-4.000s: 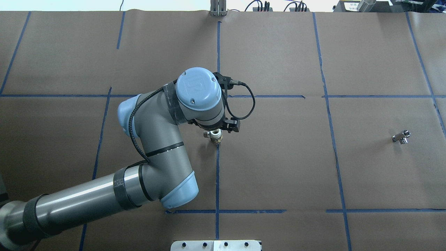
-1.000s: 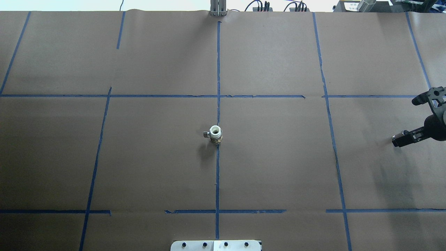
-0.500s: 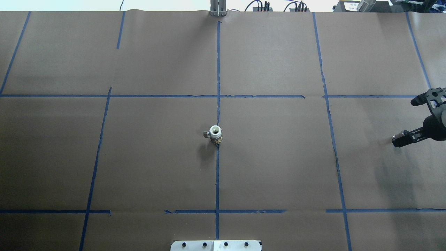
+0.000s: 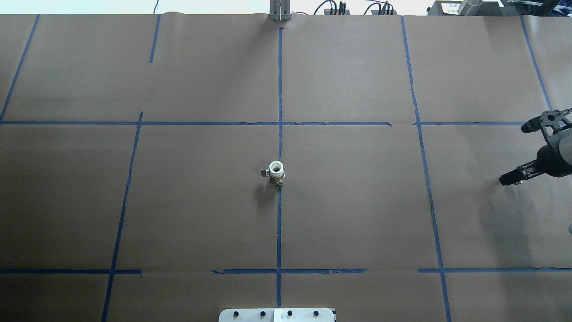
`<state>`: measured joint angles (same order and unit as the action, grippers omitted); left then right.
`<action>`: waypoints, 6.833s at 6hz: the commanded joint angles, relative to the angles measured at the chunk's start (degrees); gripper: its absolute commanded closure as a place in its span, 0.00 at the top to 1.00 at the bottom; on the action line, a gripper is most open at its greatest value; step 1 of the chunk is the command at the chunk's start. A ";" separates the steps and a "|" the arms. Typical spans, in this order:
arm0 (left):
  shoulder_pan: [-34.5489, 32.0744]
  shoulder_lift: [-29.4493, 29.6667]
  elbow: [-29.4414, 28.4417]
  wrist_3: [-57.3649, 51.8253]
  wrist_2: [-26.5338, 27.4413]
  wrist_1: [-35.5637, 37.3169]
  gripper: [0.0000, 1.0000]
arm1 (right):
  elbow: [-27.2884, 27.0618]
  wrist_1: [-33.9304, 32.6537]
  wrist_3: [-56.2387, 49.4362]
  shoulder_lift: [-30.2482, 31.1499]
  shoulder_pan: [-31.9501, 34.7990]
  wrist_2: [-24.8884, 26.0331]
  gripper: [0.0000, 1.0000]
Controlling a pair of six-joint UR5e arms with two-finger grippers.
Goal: Assemble PPR valve and pipe with both arms
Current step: 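Lower the right gripper onto the chrome valve fitting and close it, then carry the chrome valve with the right gripper above the white fitting, then press the chrome valve down onto the white fitting with the right gripper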
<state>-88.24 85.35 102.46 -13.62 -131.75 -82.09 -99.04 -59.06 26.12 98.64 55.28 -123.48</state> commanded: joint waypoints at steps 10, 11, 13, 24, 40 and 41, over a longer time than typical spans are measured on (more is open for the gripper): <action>0.00 0.00 0.20 0.35 -0.09 0.09 1.00 | -0.45 -0.09 -0.54 -0.11 3.41 -0.35 0.00; 0.00 0.00 0.20 0.44 -0.09 0.09 1.00 | -2.98 -0.70 -0.37 -0.11 4.21 -0.70 0.00; -0.09 -1.31 0.20 -0.17 -1.23 -0.09 1.00 | -7.56 -6.81 1.21 -3.16 4.22 -1.49 0.00; -0.18 -1.94 -0.15 0.53 -1.67 -0.35 1.00 | -4.26 -48.52 43.92 -56.26 -25.74 16.23 0.00; -0.18 -1.94 -0.50 0.53 -1.76 -0.44 1.00 | 5.96 -46.49 42.96 -62.08 -27.25 19.51 0.00; -0.18 -1.94 -0.50 0.53 -1.76 -0.35 1.00 | 5.96 -46.49 42.87 -62.16 -27.07 19.59 0.00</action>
<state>-88.42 83.41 102.00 -13.10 -133.48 -82.50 -93.01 -105.56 69.08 36.56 28.08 -103.97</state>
